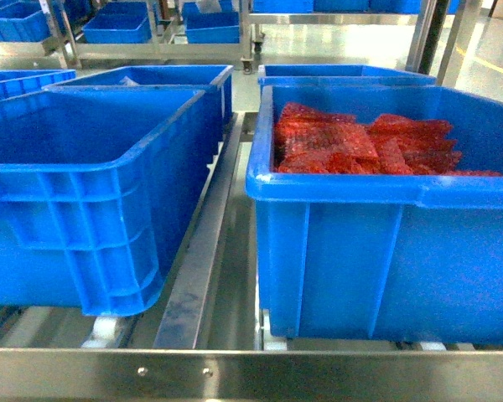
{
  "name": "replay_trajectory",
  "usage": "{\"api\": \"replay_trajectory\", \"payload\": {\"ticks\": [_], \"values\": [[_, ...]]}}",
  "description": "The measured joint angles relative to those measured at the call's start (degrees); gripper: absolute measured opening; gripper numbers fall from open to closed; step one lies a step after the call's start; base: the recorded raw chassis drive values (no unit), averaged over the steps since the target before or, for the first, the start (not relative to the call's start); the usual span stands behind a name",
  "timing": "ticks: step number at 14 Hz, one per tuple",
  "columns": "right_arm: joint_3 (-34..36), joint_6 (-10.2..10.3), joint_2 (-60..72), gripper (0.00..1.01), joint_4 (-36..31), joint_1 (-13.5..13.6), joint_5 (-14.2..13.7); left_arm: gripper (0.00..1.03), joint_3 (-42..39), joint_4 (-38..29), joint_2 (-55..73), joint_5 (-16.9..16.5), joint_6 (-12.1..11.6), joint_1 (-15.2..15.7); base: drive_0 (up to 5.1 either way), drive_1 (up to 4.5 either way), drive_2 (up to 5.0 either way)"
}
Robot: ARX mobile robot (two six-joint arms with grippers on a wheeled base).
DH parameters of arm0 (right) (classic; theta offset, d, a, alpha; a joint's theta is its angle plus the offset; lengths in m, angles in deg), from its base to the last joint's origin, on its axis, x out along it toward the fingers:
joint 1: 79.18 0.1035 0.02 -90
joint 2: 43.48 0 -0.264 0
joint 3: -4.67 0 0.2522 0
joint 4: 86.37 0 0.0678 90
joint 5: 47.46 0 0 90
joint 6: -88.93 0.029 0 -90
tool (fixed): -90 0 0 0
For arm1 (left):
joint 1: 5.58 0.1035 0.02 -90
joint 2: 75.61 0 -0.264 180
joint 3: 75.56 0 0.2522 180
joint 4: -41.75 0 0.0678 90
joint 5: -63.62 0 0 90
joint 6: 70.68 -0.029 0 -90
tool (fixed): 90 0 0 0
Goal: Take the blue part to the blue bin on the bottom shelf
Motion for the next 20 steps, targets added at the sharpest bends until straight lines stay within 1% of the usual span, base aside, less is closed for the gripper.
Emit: {"api": "replay_trajectory", "payload": {"ticks": [7, 20], "values": [[0.0, 0.0, 0.0, 0.98, 0.3, 0.0, -0.1, 0.44, 0.0, -0.2, -0.1, -0.1, 0.0, 0.0, 0.1, 4.44, -4.2], [0.0, 0.0, 0.0, 0.98, 0.2, 0.0, 0.0, 0.44, 0.0, 0.0, 0.0, -0.1, 0.0, 0.0, 0.0, 0.0, 0.0]]}}
